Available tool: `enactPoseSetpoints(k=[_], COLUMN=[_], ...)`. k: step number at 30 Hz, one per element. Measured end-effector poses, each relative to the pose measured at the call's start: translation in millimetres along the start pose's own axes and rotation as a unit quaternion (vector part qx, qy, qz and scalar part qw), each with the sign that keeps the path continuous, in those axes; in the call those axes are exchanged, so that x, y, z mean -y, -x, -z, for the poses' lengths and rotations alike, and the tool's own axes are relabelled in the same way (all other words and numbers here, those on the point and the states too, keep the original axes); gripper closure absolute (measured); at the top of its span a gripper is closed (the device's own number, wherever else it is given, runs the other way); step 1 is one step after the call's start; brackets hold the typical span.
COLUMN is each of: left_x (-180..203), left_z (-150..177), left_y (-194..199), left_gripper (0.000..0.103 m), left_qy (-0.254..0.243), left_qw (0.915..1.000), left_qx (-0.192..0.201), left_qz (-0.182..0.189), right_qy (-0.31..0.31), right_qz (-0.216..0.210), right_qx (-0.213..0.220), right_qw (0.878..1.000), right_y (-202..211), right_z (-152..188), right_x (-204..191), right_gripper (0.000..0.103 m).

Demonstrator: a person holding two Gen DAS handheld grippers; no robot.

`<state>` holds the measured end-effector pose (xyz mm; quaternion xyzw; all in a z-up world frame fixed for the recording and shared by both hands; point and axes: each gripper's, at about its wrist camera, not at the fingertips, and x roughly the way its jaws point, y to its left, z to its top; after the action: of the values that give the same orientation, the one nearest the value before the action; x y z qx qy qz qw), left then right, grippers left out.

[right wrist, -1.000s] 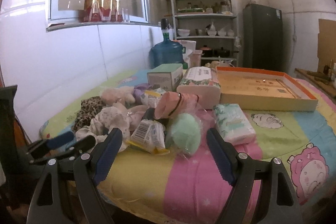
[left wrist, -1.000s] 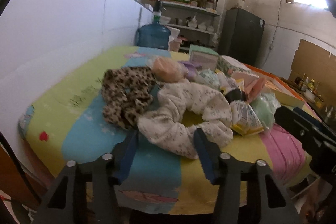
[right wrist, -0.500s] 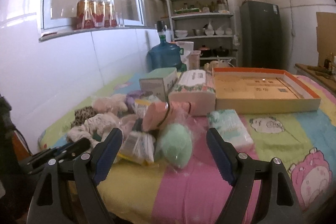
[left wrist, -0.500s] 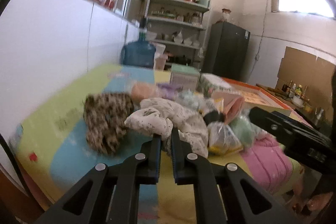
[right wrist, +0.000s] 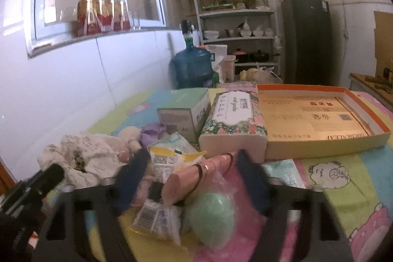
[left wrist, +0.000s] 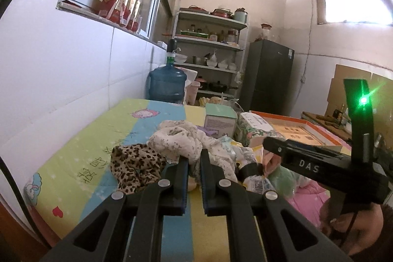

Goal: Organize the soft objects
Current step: 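Lift the scrunchie with the left gripper while the right gripper grasps the pink packet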

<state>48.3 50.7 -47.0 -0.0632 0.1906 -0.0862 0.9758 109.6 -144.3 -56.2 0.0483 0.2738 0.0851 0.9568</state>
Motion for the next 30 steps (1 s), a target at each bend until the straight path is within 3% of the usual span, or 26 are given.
enactPoseSetpoints(k=[2,11,20,30], left_x=[-2,-4,3,23], left_z=[0,-3,-15,-40], left_y=[-3,-6,5,5], left_gripper=[0.094,0.094,0.094,0.094], left_qy=[0.004,0.012,0.003,-0.015], left_qw=[1.0,0.9998,0.9997,0.9985], left_qx=[-0.004,-0.005,0.015,0.026], left_qz=[0.002,0.013,0.02,0.046], right_qy=[-0.003,-0.001,-0.005,-0.004], right_qz=[-0.005,-0.022,-0.057,-0.049], right_qx=[-0.024,-0.005,0.057,0.093], right_qw=[1.0,1.0,0.997,0.994], right_y=[-6,19,50,76], right_z=[2,4,-19,-36], right_x=[4,15,17,25], right_gripper=[0.07,0.086,0.088,0.088])
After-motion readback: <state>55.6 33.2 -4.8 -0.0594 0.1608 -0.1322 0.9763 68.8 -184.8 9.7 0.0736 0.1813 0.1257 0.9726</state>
